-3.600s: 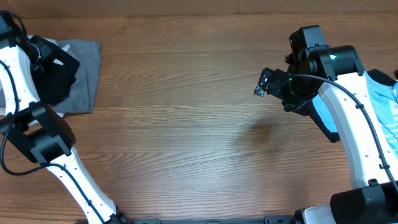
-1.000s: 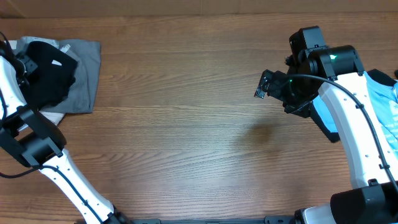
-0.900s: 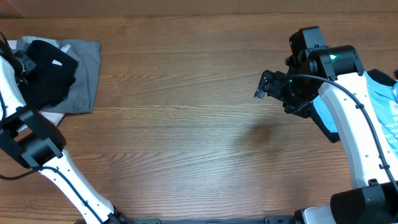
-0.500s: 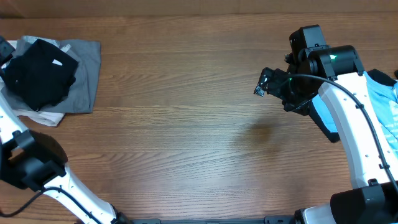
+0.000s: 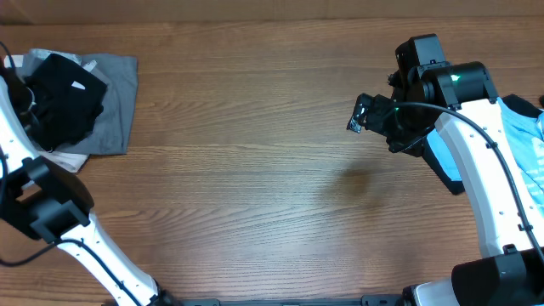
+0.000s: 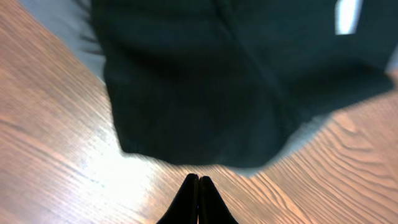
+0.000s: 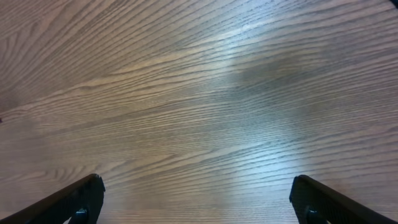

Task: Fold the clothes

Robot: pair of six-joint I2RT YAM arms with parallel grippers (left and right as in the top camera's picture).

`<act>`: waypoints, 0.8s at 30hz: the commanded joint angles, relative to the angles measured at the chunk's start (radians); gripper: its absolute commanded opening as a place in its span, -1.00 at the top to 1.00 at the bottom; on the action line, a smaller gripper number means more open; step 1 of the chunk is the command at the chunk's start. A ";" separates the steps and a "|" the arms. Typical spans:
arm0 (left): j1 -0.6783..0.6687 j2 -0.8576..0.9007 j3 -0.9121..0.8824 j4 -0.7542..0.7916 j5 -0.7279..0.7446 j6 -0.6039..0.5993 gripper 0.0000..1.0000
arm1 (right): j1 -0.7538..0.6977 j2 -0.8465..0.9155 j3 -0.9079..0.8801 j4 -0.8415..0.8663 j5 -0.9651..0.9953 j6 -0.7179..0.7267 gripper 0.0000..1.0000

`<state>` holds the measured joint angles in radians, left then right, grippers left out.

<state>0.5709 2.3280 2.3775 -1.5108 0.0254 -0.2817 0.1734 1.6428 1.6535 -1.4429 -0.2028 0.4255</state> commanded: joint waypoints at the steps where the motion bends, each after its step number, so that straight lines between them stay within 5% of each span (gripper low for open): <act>1: -0.002 0.097 -0.002 0.000 -0.077 -0.042 0.92 | 0.001 -0.027 0.021 -0.003 0.000 -0.011 -1.00; 10: 0.012 0.248 -0.002 0.007 -0.130 -0.056 0.92 | 0.001 -0.027 0.021 -0.005 0.000 -0.011 -1.00; 24: 0.008 -0.024 0.010 0.047 -0.100 -0.082 0.87 | 0.001 -0.027 0.021 0.016 0.000 -0.010 -1.00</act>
<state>0.5716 2.4496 2.3764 -1.4693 -0.0772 -0.3416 0.1734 1.6428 1.6535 -1.4380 -0.2028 0.4187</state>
